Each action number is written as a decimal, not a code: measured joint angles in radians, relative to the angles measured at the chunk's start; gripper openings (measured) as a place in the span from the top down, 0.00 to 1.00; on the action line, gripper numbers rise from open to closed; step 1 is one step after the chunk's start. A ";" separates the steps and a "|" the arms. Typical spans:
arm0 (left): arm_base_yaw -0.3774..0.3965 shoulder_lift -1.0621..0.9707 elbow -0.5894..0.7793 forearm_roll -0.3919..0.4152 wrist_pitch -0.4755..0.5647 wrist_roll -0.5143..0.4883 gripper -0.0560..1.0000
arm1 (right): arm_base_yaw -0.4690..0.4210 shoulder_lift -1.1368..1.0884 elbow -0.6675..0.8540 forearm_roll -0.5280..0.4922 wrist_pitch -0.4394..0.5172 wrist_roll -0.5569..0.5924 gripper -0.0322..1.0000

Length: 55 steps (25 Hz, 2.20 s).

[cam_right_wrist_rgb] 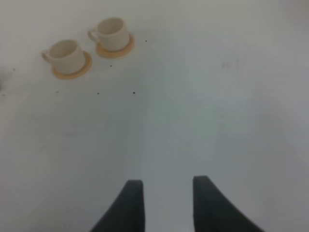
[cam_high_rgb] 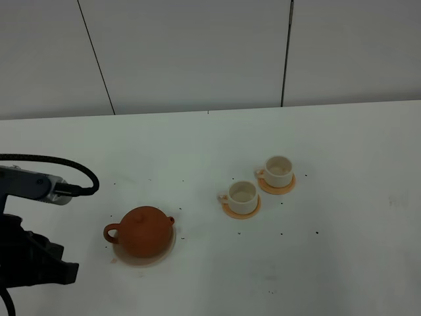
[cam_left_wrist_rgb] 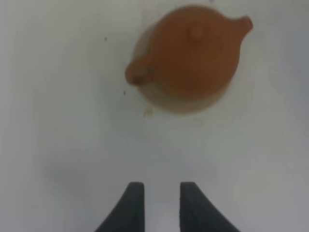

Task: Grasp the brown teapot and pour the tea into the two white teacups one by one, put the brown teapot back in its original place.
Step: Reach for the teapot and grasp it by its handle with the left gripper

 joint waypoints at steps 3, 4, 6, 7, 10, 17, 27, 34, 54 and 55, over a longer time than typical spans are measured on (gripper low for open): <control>0.000 0.000 0.000 0.000 -0.044 0.001 0.71 | 0.000 -0.001 0.000 0.000 0.000 0.000 0.73; 0.000 0.000 0.000 0.003 -0.057 0.007 0.71 | 0.000 -0.001 0.000 0.000 0.000 0.000 0.73; 0.000 0.000 0.000 0.015 -0.083 0.035 0.71 | 0.000 -0.001 0.000 0.000 0.000 0.000 0.73; 0.000 0.000 0.000 0.028 -0.096 0.055 0.71 | 0.000 -0.001 0.000 0.000 0.000 0.000 0.73; 0.000 0.000 0.000 0.049 -0.145 0.105 0.71 | 0.000 -0.001 0.000 0.001 0.000 0.000 0.73; 0.000 0.048 -0.017 0.003 -0.166 0.143 0.71 | 0.000 -0.001 0.000 0.001 0.000 0.000 0.73; 0.000 0.363 -0.296 -0.016 0.121 0.232 0.71 | 0.000 -0.001 0.000 0.001 0.000 0.000 0.73; 0.000 0.441 -0.415 -0.016 0.230 0.480 0.71 | 0.000 -0.001 0.000 0.001 0.000 0.000 0.73; 0.000 0.594 -0.419 0.009 0.224 1.153 0.71 | 0.000 -0.001 0.000 0.002 0.000 0.000 0.73; 0.000 0.594 -0.419 0.009 0.224 1.181 0.71 | 0.000 -0.001 0.000 0.002 0.000 0.000 0.73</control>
